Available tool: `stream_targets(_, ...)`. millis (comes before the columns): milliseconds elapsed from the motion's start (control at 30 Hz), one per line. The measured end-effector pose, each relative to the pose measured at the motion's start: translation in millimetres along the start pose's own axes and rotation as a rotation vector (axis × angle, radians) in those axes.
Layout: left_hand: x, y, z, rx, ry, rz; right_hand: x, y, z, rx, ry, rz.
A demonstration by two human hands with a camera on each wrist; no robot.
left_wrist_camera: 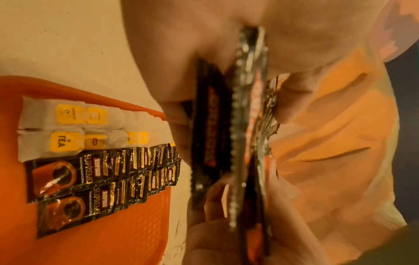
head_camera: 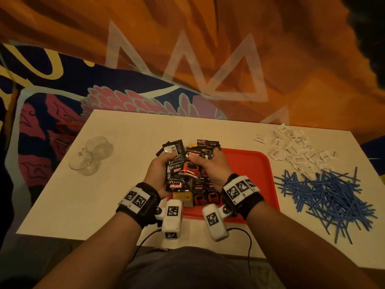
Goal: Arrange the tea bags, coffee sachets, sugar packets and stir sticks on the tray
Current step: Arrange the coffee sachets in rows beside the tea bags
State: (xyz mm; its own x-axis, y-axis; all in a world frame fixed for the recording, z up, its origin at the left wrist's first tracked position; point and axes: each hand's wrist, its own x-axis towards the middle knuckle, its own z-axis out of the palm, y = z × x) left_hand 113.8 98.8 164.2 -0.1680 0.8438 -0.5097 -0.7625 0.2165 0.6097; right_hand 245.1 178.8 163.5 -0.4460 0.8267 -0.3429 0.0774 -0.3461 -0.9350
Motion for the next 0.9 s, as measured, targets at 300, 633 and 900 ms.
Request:
stream_targets(300,9,6,-17,0.196,0.074,0.088,14,-24,1,0.327,0.088,-0.007)
stream_targets(633,16,14,-17,0.202,-0.017,0.052,26,-9,19,-0.328,-0.104,-0.062)
stream_targets(900,29,21,-21,0.208,0.050,0.030,33,-12,15,-0.266,-0.036,-0.019)
